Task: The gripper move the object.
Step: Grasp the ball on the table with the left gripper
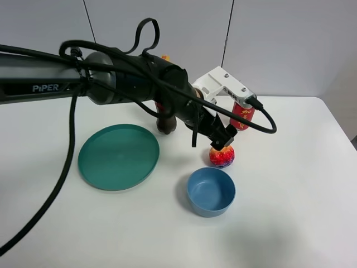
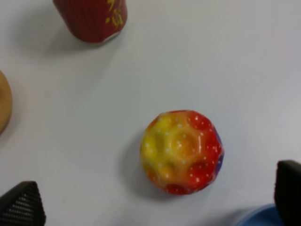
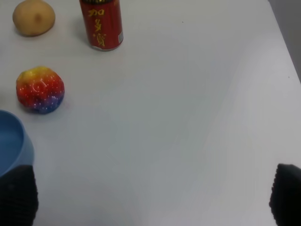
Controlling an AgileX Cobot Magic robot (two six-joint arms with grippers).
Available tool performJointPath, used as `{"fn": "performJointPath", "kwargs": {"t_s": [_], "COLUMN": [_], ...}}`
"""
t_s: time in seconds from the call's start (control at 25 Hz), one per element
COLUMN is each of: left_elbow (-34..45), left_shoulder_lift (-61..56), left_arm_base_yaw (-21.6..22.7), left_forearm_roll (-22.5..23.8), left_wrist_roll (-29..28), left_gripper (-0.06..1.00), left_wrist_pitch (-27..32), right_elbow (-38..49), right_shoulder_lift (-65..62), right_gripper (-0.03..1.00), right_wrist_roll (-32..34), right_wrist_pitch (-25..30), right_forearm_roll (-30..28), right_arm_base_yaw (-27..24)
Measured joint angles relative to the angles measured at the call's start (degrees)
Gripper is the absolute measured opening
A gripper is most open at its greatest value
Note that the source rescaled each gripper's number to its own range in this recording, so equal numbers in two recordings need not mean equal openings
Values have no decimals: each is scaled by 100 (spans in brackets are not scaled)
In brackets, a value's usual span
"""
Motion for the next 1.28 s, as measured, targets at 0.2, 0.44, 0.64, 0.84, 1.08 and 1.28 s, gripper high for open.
{"fn": "performJointPath", "kwargs": {"t_s": [0.2, 0.44, 0.64, 0.84, 1.08, 1.28], "left_elbow": [0, 0, 0, 0, 0, 0], "left_shoulder_lift": [315, 609, 776, 798, 797, 797], "left_arm_base_yaw": [0, 0, 0, 0, -158, -268], "left_forearm_roll": [-2, -104, -191, -270, -455, -667], "left_wrist_roll": [0, 0, 0, -5, -5, -5], "left_gripper": [100, 100, 100, 100, 100, 100], "left_wrist_pitch": [-314, -391, -435, -544, -569, -689], "right_elbow": [0, 0, 0, 0, 0, 0], "right_shoulder_lift": [0, 0, 0, 0, 0, 0], "right_gripper": [100, 100, 100, 100, 100, 100], "right_wrist_roll": [0, 0, 0, 0, 0, 0], "right_wrist_pitch": [0, 0, 0, 0, 0, 0], "right_forearm_roll": [0, 0, 0, 0, 0, 0], "right_arm_base_yaw": [0, 0, 0, 0, 0, 0]}}
